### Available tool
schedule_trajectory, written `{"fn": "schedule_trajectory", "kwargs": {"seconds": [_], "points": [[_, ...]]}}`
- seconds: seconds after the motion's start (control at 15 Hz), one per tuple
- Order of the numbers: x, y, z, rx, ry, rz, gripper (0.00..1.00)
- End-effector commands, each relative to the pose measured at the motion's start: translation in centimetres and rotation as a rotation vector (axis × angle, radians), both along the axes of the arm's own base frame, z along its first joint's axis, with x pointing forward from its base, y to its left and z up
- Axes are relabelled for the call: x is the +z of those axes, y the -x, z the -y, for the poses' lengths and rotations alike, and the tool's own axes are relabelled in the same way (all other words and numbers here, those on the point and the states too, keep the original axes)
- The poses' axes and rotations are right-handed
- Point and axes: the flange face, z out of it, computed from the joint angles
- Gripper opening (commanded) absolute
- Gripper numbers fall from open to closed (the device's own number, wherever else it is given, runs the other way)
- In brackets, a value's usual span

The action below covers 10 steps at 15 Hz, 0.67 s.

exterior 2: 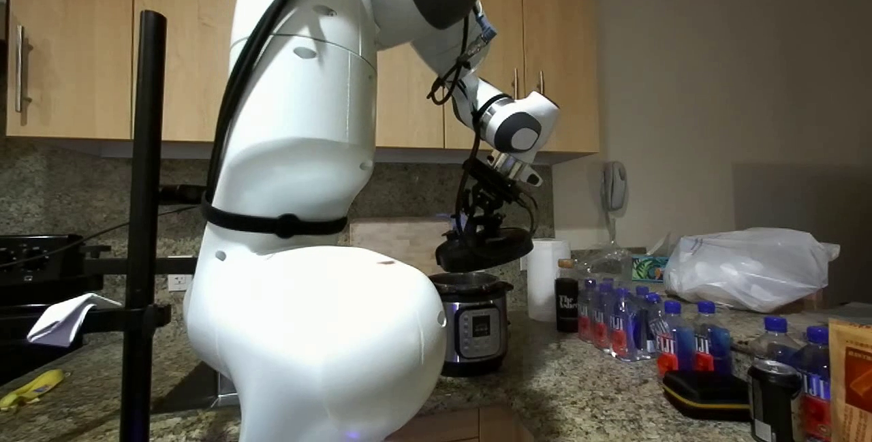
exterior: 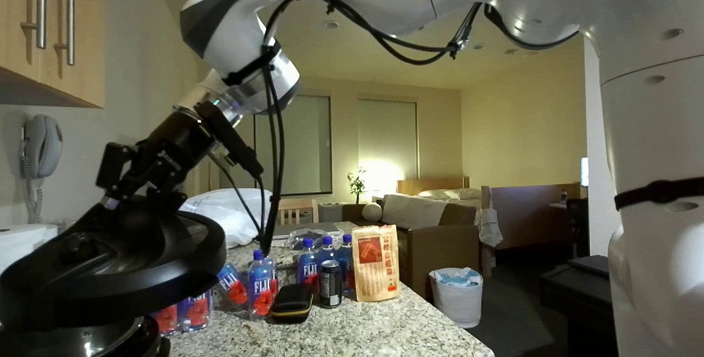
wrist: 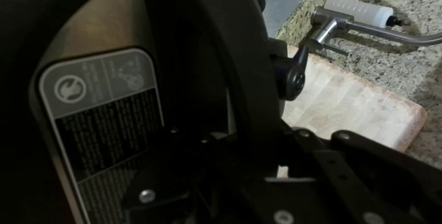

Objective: Put the black lid on the rice cooker

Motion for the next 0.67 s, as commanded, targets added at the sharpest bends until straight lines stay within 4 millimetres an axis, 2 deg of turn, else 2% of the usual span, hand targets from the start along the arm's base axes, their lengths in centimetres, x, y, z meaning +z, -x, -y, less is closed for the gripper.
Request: {"fn": "schedule_trajectory", "kwargs": {"seconds": [0.0, 0.27, 0.6], "points": [[0.4, -1.3, -3.7, 0.083, -0.013, -0.012, 0.00], [-1.9, -2.6, -7.5, 0.158, -0.002, -0.040, 0.00], [-5.1, -4.3, -10.0, 0.219, 0.009, -0.087, 0.00]]}}
